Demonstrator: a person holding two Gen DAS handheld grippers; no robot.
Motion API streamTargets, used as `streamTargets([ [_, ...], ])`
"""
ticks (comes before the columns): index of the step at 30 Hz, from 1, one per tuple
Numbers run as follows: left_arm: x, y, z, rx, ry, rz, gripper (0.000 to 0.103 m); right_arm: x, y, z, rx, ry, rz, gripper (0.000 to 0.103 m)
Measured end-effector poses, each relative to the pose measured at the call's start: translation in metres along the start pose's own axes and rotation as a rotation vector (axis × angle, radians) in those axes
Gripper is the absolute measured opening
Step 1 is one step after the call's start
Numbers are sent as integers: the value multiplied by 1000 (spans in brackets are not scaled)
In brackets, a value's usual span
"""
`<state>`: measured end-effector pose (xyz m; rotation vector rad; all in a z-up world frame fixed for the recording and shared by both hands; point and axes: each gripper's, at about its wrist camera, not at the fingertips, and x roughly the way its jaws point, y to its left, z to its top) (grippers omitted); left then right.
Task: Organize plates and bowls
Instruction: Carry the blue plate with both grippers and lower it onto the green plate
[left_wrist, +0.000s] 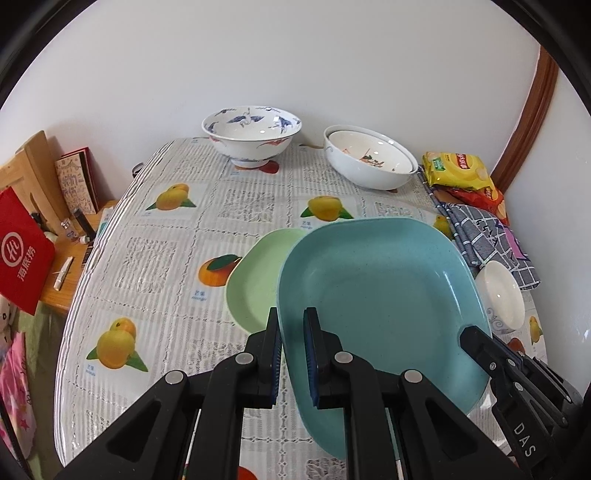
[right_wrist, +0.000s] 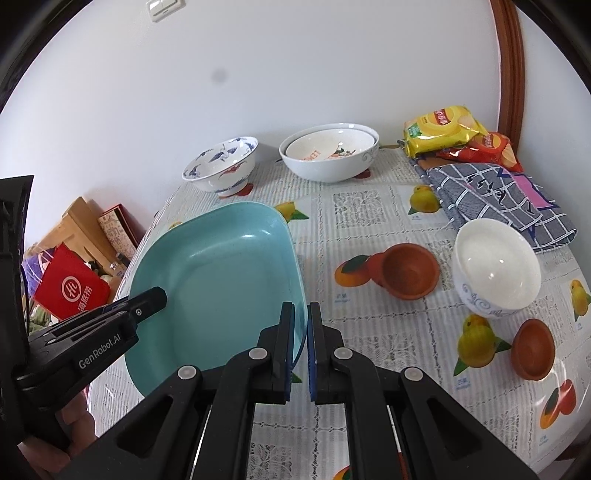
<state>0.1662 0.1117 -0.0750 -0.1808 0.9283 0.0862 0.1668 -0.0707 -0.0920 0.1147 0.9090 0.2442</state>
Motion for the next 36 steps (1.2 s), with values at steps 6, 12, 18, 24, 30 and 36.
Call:
streamTargets([
  [6,13,21,-9,-31,34,24,12,20,13,-11,-17,50,17,7],
  [12,25,39,-16,-62,64,50,12,40,26,-18,-33,94,37,7],
  [18,35,50,-11,-94,82,62,12,58,35,-13,-55,126,55,7],
  [24,46,51,-2,-125,87,67,12,73,39,-3,-82,140,55,7],
  [30,61,49,3,-141,108,77,12,87,35,12,-86,147,59,7],
  [36,71,47,7,-156,123,94,12,105,34,24,-106,158,61,7],
])
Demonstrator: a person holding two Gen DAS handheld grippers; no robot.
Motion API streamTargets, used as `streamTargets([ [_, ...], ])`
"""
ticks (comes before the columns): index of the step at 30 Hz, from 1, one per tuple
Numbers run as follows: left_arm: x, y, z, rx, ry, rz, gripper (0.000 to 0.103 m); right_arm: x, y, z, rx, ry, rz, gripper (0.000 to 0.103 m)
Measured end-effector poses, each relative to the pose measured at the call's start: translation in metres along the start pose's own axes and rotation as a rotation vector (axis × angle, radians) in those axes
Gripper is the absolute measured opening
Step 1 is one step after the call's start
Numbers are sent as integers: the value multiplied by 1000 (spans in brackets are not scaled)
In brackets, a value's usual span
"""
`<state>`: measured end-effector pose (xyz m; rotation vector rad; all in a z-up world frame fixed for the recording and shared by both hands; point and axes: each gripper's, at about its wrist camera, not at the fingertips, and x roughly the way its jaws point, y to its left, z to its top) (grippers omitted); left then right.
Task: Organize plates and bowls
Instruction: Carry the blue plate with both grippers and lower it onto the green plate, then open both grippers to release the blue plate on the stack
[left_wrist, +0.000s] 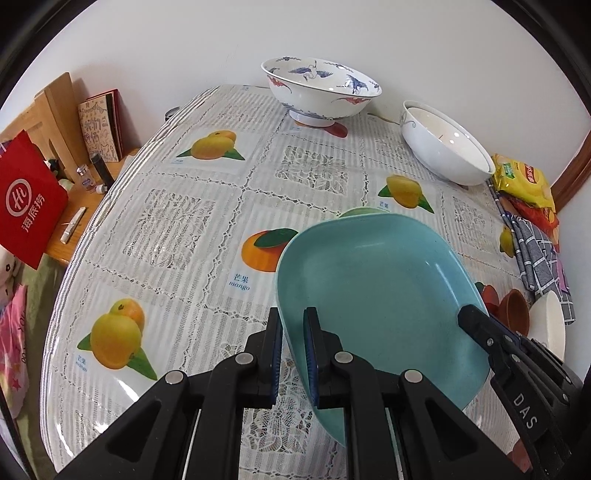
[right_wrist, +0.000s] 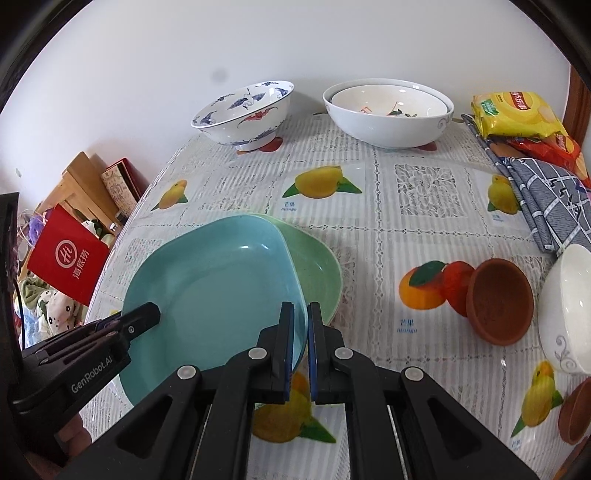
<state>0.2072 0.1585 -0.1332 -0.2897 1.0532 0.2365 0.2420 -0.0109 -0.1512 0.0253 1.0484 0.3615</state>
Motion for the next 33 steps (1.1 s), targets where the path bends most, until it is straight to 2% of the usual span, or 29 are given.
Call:
streamTargets([
  [12,10,-7,7,-12,14,14,12,23,-8,17,-25,13,8,7],
  [22,12,-6,7,-16,23,-5,15,31,-7,25,-76,23,22,14],
  [24,11,-7,5,-13,25,-17,18,28,-8,25,-69,5,30,20],
  [26,10,-9,3,-6,24,-15,20,22,-11,24,-51,-15,42,38],
  [31,9,-14,-2,12,17,-17,26,12,-17,14,-27,-14,48,40],
  [33,9,-18,-4,39,22,-18,33,9,-20,8,-10,-2,49,40],
])
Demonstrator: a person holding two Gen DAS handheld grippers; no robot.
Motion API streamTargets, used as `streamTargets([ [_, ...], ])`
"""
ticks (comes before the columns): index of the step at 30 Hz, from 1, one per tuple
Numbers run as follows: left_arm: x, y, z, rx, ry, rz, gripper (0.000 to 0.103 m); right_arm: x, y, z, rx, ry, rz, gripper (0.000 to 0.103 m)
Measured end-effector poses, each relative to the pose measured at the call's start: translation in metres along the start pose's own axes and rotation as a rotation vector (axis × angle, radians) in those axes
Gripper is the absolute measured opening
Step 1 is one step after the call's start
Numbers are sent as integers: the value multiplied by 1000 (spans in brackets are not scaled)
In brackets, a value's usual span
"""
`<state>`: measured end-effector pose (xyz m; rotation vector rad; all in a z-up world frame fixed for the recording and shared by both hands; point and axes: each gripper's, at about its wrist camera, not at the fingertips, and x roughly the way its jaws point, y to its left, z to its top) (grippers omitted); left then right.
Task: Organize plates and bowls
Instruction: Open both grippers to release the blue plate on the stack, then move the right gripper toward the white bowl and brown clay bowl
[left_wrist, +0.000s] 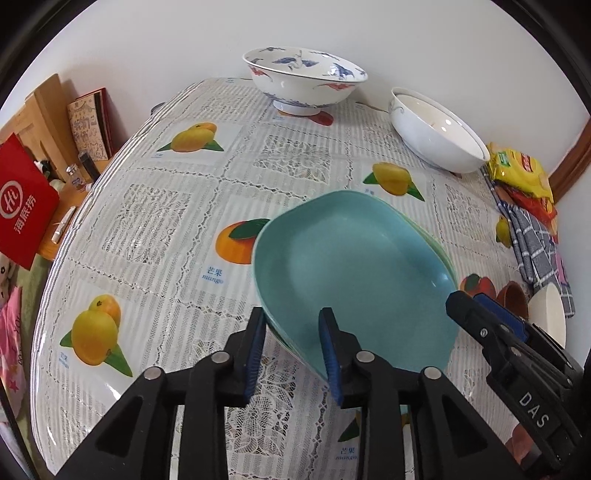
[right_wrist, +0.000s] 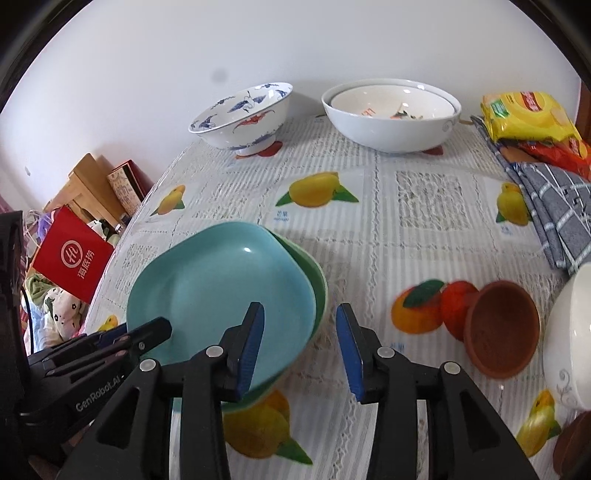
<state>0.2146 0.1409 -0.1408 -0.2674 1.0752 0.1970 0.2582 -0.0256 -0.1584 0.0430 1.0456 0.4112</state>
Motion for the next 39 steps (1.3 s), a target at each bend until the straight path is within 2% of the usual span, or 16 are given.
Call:
streamTargets([
  [3,0,-5,-3,36,2,-10,42,1,-1,-6,22,19,11,40],
  [6,-1,-3,-4,36,6,-37,43,9,2,-8,16,49,-8,40],
  [9,-2,1,-3,38,1,-37,49,14,4,-9,11,57,-17,28],
  [11,-3,4,-2,35,-2,-40,49,15,5,-8,7,63,-30,26],
  [16,-13,7,-1,24,-28,-47,49,-5,2,-7,1,18,-42,26],
  [21,-33,-2,-3,47,-80,-35,49,-41,-16,-12,5,-62,-112,28],
  [28,-65,-40,-13,112,-143,-44,49,-103,-67,-35,64,-160,-209,35],
  [31,-78,-64,-20,152,-181,-37,49,-129,-90,-49,88,-197,-257,42],
  [33,-85,-81,-25,183,-198,-32,49,-143,-101,-58,97,-219,-280,43],
  [39,-93,-130,-40,262,-241,-3,49,-180,-134,-90,78,-247,-417,47],
])
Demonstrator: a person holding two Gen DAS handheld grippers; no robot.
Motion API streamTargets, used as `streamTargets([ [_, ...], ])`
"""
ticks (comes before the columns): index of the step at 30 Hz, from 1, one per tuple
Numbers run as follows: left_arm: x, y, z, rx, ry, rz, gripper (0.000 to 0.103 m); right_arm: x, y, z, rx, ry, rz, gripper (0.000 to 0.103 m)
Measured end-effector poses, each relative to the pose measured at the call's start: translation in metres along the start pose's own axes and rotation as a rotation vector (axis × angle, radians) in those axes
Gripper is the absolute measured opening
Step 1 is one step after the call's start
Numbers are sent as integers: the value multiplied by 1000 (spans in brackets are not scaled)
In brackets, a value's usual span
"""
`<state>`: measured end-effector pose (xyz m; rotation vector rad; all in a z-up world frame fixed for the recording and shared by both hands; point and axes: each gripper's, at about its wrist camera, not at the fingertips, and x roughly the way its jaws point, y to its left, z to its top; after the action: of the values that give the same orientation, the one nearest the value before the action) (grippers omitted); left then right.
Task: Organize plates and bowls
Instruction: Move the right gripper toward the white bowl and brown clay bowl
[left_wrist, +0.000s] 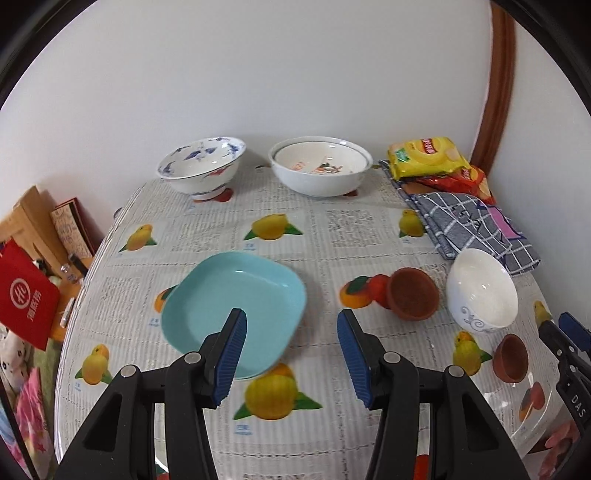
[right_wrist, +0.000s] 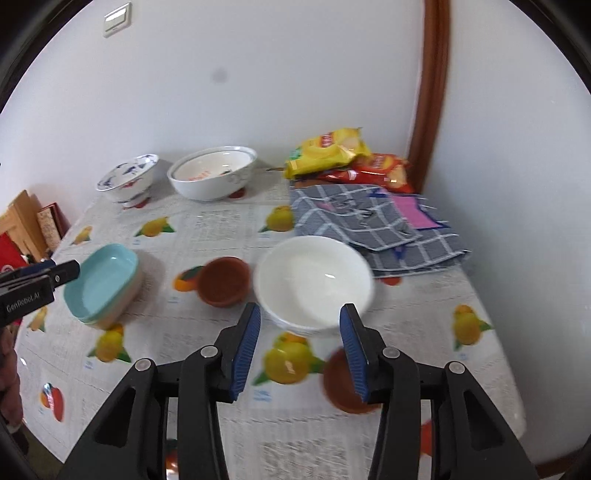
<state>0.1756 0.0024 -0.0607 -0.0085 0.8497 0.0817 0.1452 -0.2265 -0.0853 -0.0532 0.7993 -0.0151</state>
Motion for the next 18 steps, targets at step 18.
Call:
streamTargets([
  [18,67,-67,-2,-27,173,-124,49,39,-100,-57,232,145,8,48],
])
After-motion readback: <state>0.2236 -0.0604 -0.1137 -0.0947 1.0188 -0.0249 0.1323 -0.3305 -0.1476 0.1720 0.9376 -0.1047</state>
